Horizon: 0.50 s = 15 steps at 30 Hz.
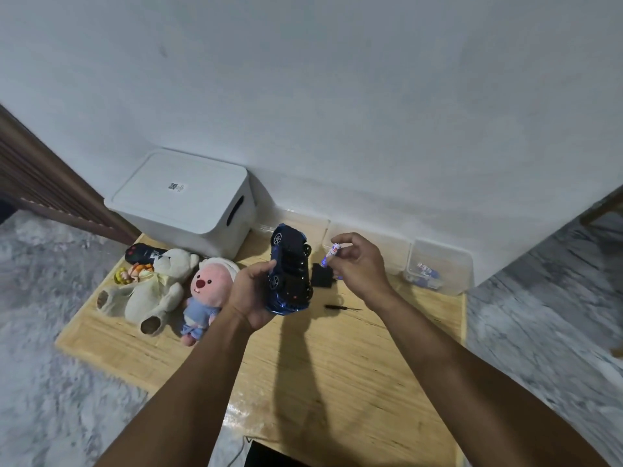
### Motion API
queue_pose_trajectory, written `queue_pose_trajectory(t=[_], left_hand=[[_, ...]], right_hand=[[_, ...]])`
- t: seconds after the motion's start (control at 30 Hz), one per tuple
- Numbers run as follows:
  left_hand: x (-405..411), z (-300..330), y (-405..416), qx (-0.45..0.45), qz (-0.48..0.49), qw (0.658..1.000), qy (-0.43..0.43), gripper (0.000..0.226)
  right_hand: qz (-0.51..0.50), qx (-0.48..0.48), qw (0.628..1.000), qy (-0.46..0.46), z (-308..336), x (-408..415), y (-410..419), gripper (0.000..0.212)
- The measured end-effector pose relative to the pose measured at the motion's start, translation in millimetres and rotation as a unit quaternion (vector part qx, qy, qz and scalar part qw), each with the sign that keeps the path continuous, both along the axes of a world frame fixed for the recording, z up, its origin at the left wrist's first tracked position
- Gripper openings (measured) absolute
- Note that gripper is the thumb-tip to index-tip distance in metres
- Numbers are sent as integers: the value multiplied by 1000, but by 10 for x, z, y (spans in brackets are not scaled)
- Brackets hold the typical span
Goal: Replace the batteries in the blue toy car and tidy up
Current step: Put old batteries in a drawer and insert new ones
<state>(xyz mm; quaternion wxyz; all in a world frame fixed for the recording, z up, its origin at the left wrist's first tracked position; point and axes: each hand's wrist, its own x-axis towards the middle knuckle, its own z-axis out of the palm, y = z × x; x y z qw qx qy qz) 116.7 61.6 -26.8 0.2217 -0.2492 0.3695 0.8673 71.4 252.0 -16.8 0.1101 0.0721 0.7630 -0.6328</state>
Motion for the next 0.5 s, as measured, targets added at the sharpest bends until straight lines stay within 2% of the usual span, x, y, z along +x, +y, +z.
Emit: queue_pose_trajectory(t=[0.1,0.27,0.5], left_hand=[[38,1,15,7,9,1000,6,39],[83,56,61,32,1,999,29,57],[104,136,109,36,-8,997,63,52]], right_hand=[[22,0,1000,20,66,10,-59,16],[35,-20,998,50,178,59,-146,14],[17,-19,998,66,230,57,-231,16]])
